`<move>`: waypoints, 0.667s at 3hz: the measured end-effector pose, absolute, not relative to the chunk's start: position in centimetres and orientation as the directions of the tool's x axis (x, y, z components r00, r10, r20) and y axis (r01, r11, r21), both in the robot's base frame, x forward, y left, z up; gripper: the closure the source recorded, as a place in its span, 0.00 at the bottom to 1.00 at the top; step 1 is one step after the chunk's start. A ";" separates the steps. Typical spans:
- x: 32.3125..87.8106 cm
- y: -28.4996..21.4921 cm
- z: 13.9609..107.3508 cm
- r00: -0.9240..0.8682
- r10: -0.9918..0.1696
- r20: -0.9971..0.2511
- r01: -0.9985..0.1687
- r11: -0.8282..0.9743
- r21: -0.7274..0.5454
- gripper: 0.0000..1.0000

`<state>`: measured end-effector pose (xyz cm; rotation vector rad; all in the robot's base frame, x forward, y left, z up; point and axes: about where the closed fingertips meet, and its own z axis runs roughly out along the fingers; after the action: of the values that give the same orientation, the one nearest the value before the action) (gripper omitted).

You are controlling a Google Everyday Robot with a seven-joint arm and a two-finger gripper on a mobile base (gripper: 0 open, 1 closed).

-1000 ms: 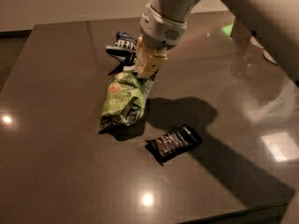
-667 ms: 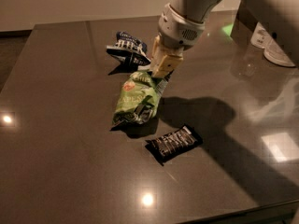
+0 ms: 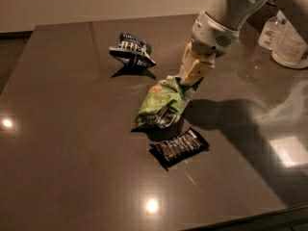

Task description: Move green jalapeno chip bag near rxbar chocolate

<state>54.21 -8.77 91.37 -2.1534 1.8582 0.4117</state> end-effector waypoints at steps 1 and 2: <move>53.7 -10.4 90.8 0.107 -0.918 -0.382 -0.992 -0.124 0.020 0.13; 53.4 -10.6 90.2 -0.015 -0.893 -0.450 -0.997 -0.023 0.078 0.00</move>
Offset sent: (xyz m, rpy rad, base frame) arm -0.0407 -0.0351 -0.0164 0.1019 0.2796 -0.2180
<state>53.42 -10.60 90.20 -1.9959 1.9875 0.5569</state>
